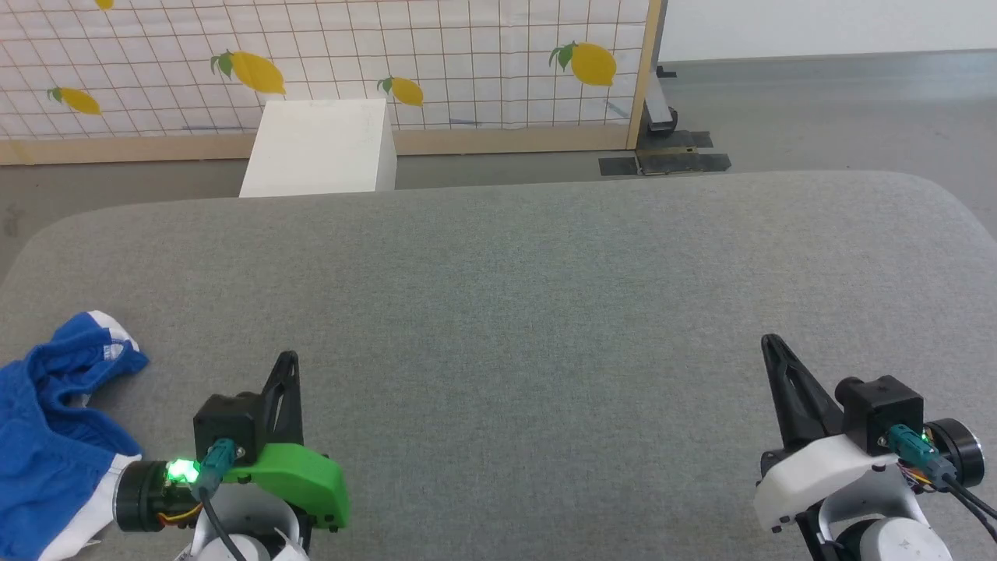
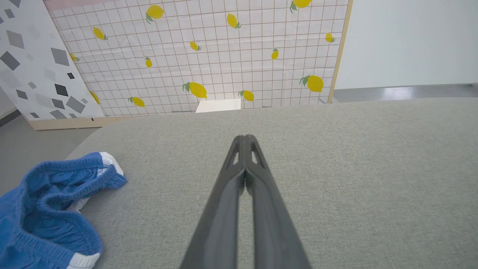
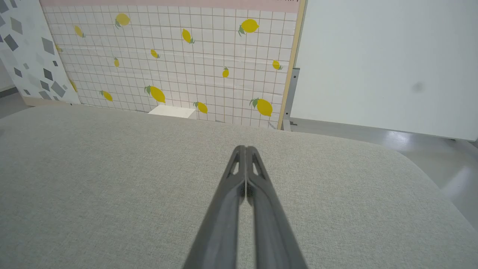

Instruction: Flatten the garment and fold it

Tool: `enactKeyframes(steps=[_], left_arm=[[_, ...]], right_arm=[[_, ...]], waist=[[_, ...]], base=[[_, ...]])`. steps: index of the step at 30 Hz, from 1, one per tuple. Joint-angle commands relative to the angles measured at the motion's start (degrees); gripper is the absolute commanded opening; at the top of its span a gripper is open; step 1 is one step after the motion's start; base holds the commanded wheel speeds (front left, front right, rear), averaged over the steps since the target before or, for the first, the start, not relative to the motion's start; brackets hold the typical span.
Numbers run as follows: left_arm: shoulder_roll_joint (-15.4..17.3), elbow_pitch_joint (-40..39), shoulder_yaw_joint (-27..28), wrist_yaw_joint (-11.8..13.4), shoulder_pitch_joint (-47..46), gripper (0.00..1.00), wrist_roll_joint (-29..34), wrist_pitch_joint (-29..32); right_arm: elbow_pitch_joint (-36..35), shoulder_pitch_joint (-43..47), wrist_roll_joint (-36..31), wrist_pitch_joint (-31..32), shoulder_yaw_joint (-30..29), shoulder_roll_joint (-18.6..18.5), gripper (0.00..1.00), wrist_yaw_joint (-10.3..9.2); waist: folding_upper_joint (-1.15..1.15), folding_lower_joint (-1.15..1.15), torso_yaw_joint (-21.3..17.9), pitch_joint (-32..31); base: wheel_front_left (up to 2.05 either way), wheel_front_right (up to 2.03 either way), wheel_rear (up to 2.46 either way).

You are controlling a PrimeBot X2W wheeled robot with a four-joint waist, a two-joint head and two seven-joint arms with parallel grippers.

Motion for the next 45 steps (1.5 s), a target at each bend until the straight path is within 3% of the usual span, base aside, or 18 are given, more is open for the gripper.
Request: enactKeyframes(steps=[1,10,11,26,45], left_arm=[[-0.3,-0.1,0.1,0.4,0.6,0.00,0.6,0.1],[-0.3,-0.1,0.1,0.4,0.6,0.00,0.6,0.1],[0.0,0.0,0.0,0.0,0.0,1.00,0.0,0.0],[0.0,1.6,-0.2,-0.2,-0.3,1.00,-0.8,-1.6],[-0.1,3.0,0.6,-0.1,-0.4,1.00,-2.0,-3.8]], right_arm=[[-0.3,0.4,-0.4,0.0,0.1,0.0,0.00,-0.09],[-0.3,0.4,-0.4,0.0,0.1,0.0,0.00,-0.09],[0.0,0.0,0.0,0.0,0.0,0.0,1.00,0.01],[1.5,0.4,1.9,-1.6,-0.3,0.0,1.00,0.00],[3.9,0.1,3.9,-3.9,0.7,0.0,1.00,-0.01]], waist=[[0.00,-0.01,0.0,0.0],[0.00,-0.01,0.0,0.0],[0.00,0.00,0.0,0.0],[0.00,0.00,0.8,0.1],[0.00,0.00,6.3,0.5]], base=[[0.00,0.00,0.00],[0.00,0.00,0.00],[0.00,0.00,0.00],[0.00,0.00,0.00],[0.00,0.00,0.00]])
